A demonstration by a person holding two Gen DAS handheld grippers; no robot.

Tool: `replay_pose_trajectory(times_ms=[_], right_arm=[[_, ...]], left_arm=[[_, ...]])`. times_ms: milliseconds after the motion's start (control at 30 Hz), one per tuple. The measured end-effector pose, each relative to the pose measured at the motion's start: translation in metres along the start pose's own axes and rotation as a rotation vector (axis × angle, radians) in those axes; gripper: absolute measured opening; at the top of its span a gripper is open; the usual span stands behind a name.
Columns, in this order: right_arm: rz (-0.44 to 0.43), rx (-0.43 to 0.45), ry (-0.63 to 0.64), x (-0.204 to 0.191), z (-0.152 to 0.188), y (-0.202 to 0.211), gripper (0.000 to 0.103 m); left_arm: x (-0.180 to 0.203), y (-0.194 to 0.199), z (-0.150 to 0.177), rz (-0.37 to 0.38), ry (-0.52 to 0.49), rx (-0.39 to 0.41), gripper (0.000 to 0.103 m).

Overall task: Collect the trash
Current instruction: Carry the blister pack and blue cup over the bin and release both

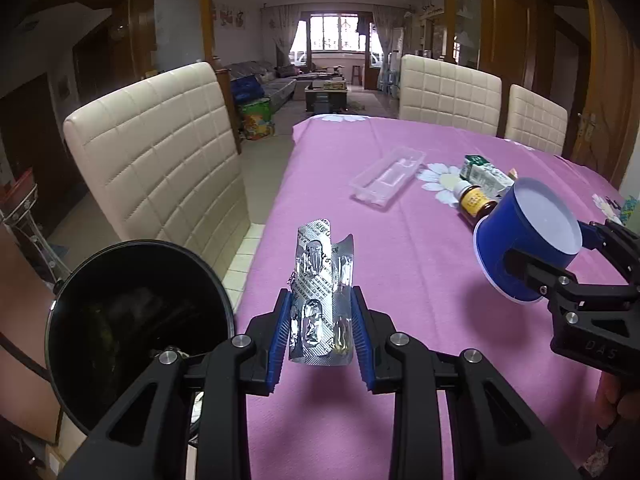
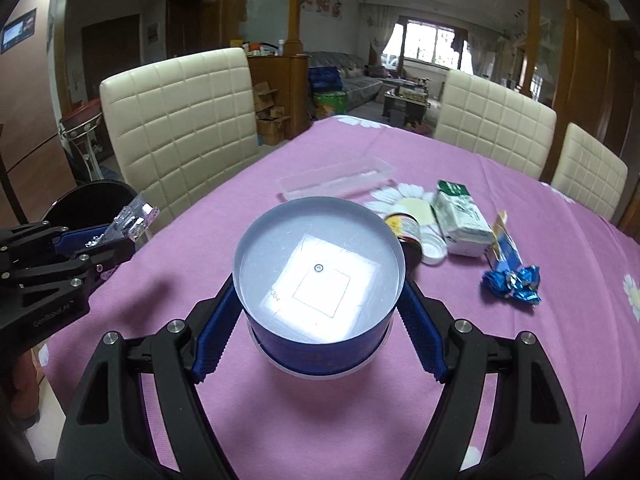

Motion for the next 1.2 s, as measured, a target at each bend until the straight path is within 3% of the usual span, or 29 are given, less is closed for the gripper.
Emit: replay_pose_trajectory(times_ms=[333,1200], right_arm=[[-0.065,0.043,0.109,-0.055,-0.022,-0.009,0.076],[-0.181,0.072,0.222,-0.139,-0.057,-0.034,0.076]], left_arm=[[-0.043,0.005,-0.004,-0.087,0.05,0.039,0.029],[-0.131,0.021,0.004,-0.221,0.15,0.066,0.029]])
Point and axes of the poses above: each gripper's, at about its wrist camera, not at the fingertips, and y roughly against the way its jaws point, x to its right, z to its underside, the point moved 6 cm from there along -y, roughly the way its jaws point, and after that the axes turned 8 degrees about y, right-handed, at the moved point
